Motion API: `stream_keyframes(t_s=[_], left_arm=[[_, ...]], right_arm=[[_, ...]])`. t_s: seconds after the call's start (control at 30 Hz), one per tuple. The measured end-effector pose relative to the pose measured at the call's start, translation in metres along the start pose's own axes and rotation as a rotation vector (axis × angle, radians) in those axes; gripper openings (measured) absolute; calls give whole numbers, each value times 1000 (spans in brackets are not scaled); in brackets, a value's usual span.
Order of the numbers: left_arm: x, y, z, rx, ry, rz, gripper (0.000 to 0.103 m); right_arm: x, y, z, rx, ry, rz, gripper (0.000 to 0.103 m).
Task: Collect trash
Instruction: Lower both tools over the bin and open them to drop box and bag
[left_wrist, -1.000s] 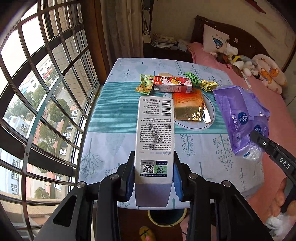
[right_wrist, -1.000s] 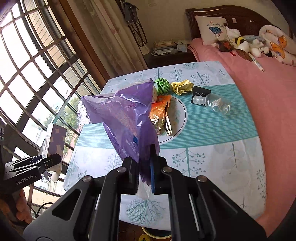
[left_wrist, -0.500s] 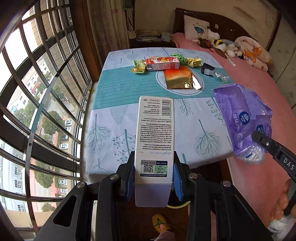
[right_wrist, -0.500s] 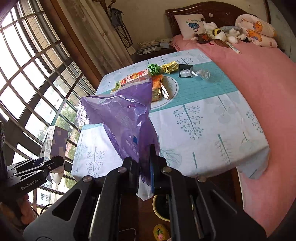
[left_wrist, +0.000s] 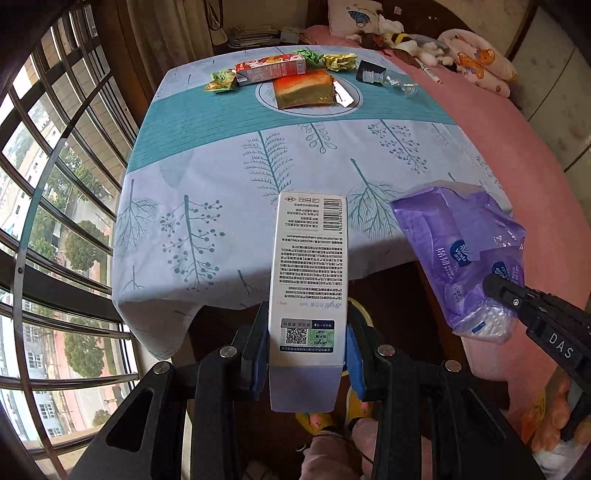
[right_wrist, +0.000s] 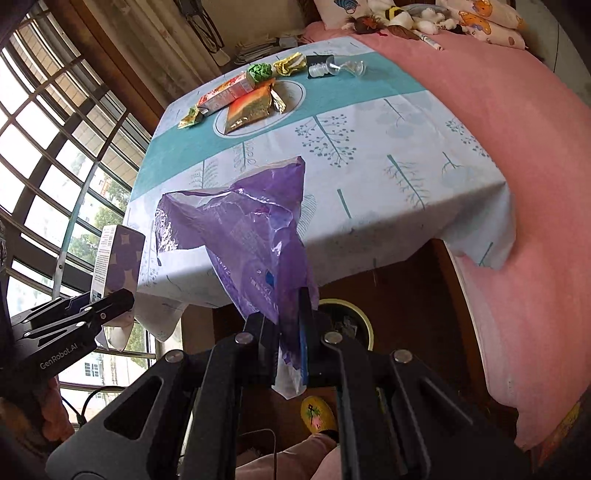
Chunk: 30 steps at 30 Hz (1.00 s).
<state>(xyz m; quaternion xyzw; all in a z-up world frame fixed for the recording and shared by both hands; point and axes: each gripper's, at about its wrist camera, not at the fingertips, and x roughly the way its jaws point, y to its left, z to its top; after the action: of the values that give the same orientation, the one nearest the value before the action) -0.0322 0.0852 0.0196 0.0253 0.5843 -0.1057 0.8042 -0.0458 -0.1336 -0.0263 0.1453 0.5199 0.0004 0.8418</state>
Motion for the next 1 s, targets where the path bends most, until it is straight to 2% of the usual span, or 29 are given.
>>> stream_keyframes(t_s=[0.23, 0.37, 0.57, 0.8, 0.93, 0.97, 1.0], left_arm=[[78, -24, -31, -17, 104, -5, 34], [144, -31, -51, -51, 177, 3, 34], [245, -34, -79, -110, 254, 17, 34], [352, -41, -101, -105, 290, 19, 35], [389, -39, -109, -109, 295, 20, 36], [395, -37, -110, -110, 294, 20, 39], [400, -34, -113, -110, 297, 18, 51]], right_arm=[[71, -24, -37, -14, 168, -42, 6], [128, -42, -68, -19, 272, -50, 6], [223, -80, -108, 23, 377, -92, 6], [325, -111, -142, 26, 422, -132, 6], [367, -124, -156, 33, 432, -137, 6], [375, -128, -159, 40, 434, -135, 6], [383, -132, -162, 52, 437, -122, 7]])
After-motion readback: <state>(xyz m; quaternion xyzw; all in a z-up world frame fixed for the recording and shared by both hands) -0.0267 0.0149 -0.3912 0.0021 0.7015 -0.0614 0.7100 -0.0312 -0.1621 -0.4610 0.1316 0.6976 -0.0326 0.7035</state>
